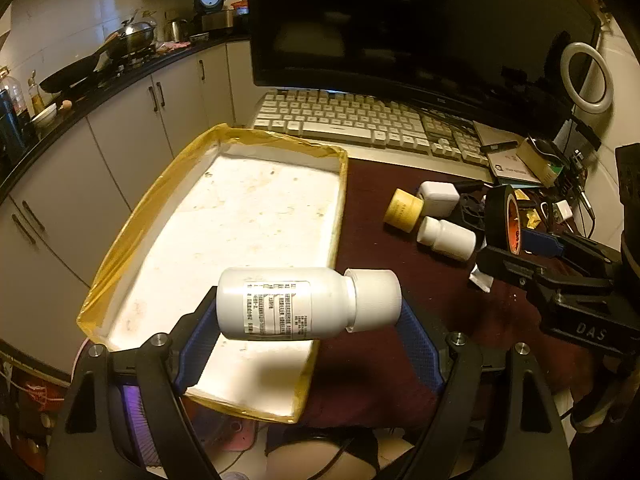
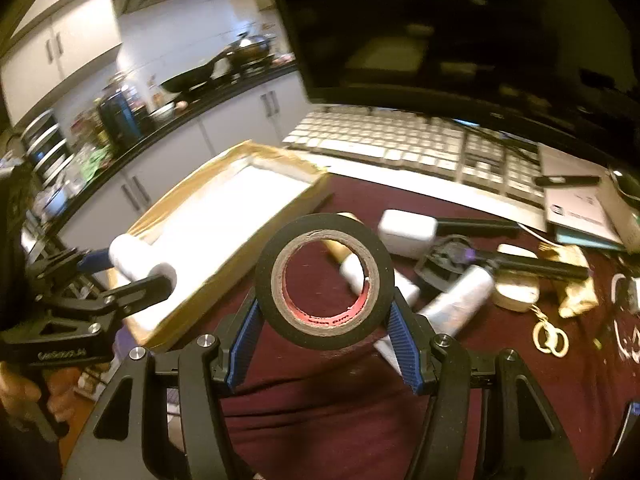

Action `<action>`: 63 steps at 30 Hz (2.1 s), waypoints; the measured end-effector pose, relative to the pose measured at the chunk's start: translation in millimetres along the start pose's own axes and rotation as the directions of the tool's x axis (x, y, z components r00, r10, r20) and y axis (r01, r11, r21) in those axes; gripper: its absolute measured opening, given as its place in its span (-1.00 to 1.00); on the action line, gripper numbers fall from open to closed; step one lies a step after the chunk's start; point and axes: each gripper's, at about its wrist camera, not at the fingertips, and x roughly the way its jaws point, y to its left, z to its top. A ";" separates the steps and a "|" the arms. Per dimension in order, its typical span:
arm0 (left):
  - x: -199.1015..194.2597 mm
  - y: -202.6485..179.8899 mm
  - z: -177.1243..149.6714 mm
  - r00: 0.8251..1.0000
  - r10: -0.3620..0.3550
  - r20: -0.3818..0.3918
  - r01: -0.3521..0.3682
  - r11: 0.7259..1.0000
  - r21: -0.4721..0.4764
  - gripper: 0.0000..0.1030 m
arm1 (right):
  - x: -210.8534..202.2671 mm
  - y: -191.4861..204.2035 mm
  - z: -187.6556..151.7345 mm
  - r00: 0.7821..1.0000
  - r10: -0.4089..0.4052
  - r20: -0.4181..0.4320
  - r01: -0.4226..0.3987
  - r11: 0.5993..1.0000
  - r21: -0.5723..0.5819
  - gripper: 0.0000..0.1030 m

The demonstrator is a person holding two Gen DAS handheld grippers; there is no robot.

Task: Organize rigid objects
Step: 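Carry the pill bottle and tape roll over the foam-lined tray with both tools, then lower the black tape roll into the tray and open the right tool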

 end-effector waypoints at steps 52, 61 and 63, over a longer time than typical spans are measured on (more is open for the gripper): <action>101.2 49.3 50.1 0.978 -0.012 -0.210 0.012 1.000 0.000 0.60 | 177.5 68.7 111.2 0.919 0.111 -0.377 -0.172 0.977 -0.130 0.07; 115.5 40.7 43.6 0.967 -0.034 -0.254 0.038 0.999 0.009 0.60 | 186.2 69.0 102.8 0.922 0.015 -0.386 -0.099 0.975 -0.197 0.07; 116.9 38.7 39.0 0.964 -0.041 -0.261 0.044 0.999 0.007 0.60 | 187.0 70.7 101.8 0.925 -0.004 -0.381 -0.085 0.973 -0.216 0.07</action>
